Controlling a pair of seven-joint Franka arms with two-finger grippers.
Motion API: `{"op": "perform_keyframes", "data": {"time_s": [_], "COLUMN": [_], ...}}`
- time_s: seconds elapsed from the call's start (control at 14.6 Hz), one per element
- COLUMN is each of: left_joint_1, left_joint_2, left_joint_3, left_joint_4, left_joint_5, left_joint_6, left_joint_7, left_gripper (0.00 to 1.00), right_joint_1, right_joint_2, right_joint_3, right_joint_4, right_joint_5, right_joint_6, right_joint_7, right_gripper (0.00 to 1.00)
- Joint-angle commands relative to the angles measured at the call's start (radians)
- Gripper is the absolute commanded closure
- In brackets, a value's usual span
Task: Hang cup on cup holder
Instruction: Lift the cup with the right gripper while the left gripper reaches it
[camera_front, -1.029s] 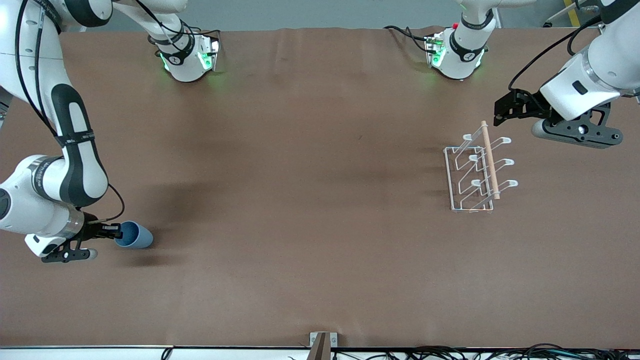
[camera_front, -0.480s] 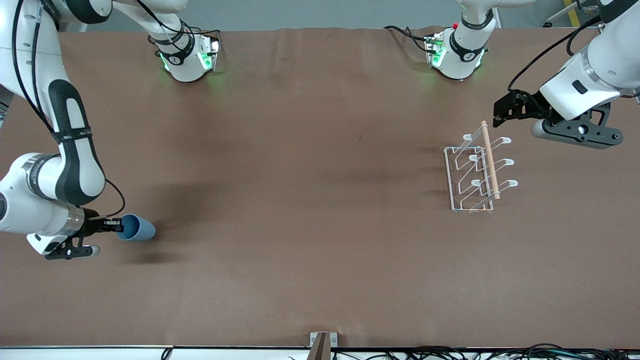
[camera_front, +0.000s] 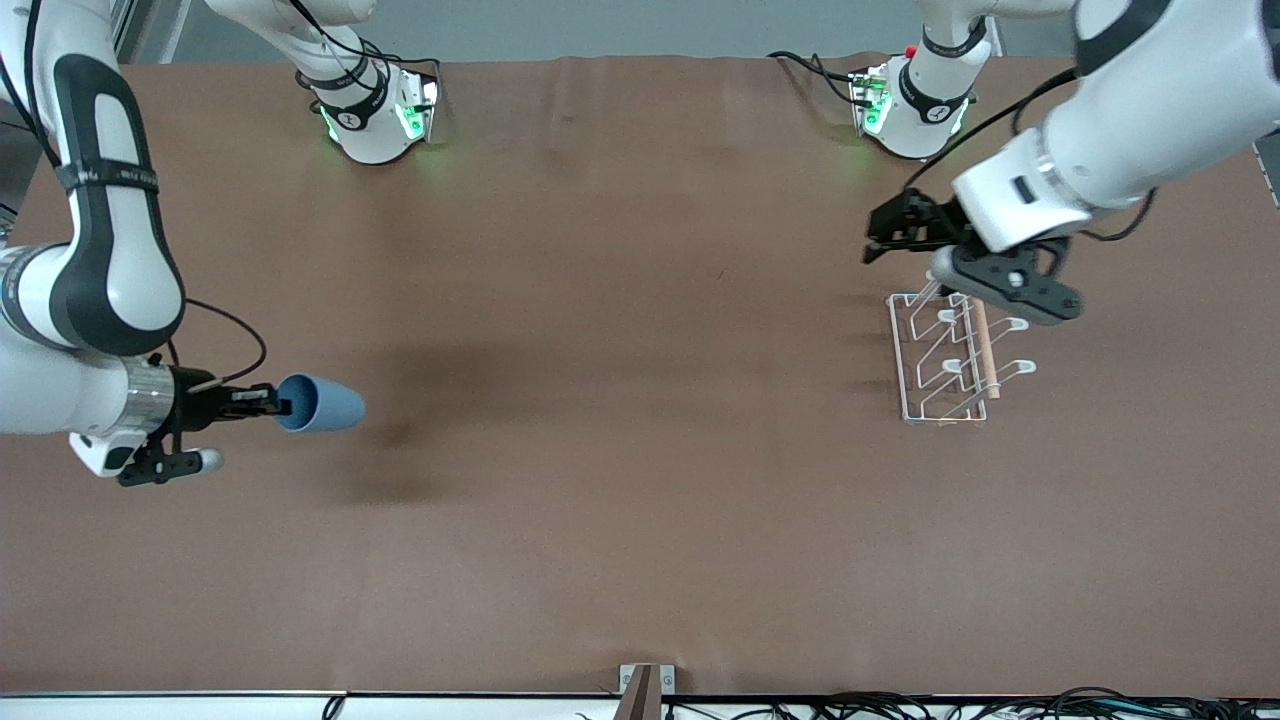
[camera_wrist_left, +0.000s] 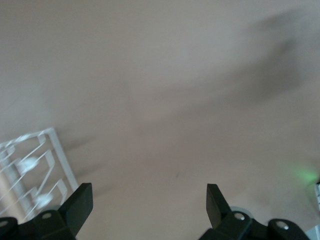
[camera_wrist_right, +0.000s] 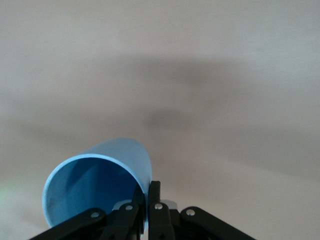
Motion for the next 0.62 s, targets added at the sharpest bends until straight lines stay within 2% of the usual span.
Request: {"op": "perform_keyframes", "data": {"time_s": [0.0, 0.21, 0.41, 0.55], "left_joint_1": [-0.088, -0.192, -0.290, -0.342], "left_joint_2": [0.036, 0.074, 0.105, 0.140], "left_joint_3": [0.004, 0.006, 0.007, 0.007], "left_joint_4": [0.038, 0.087, 0.087, 0.089], "left_joint_5": [-0.029, -0.026, -0.018, -0.017], "left_joint_6": [0.087, 0.126, 0.215, 0.291], "left_joint_7": [0.016, 0.018, 0.033, 0.044], "left_gripper": [0.00, 0.00, 0.00, 0.00], "right_joint_1": [0.041, 0.065, 0.076, 0.094], "right_joint_2": [-0.028, -0.026, -0.023, -0.023], "right_joint_3": [-0.001, -0.001, -0.001, -0.001], "right_joint_4": [-0.037, -0.057, -0.057, -0.057], "right_joint_5": [0.136, 0.347, 0.533, 0.583], "right_joint_6": [-0.034, -0.074, -0.137, -0.185], "right_joint_7": [0.013, 0.012, 0.012, 0.012], "right_gripper": [0.99, 0.99, 0.99, 1.00]}}
